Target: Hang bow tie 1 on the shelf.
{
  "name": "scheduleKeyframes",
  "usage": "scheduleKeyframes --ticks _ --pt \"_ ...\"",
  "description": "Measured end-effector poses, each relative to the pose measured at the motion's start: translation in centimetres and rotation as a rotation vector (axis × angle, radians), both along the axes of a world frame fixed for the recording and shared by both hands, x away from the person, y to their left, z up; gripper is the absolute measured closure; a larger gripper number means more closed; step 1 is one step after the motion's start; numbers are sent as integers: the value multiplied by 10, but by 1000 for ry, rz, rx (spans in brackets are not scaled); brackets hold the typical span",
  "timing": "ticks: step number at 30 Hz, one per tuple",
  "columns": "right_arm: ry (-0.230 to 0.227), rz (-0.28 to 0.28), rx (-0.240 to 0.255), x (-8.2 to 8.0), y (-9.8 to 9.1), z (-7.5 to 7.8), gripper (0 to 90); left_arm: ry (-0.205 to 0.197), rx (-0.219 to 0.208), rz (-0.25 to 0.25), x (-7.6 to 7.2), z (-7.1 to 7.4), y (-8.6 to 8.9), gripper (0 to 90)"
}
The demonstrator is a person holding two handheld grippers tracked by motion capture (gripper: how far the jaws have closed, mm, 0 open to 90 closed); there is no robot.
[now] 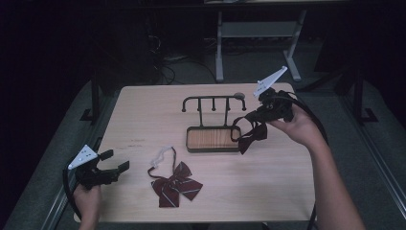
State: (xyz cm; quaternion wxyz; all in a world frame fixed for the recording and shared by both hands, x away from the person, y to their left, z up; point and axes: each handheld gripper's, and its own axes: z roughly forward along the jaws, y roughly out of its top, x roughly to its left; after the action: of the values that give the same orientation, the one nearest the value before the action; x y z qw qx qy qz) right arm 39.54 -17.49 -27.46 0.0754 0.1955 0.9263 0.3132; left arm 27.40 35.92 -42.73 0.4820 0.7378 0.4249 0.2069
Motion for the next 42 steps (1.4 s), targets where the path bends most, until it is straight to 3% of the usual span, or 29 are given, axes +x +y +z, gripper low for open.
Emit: scheduleKeyframes --ticks 16,27,42 --pt "-33 -87 -19 25 0 16 890 2 -5 0 0 0 0 128" --pt "19 -154 -27 39 -10 2 887 1 -5 -3 0 0 0 128" --pt "29 -165 -25 39 -14 -10 865 -2 -4 -9 0 0 0 128"
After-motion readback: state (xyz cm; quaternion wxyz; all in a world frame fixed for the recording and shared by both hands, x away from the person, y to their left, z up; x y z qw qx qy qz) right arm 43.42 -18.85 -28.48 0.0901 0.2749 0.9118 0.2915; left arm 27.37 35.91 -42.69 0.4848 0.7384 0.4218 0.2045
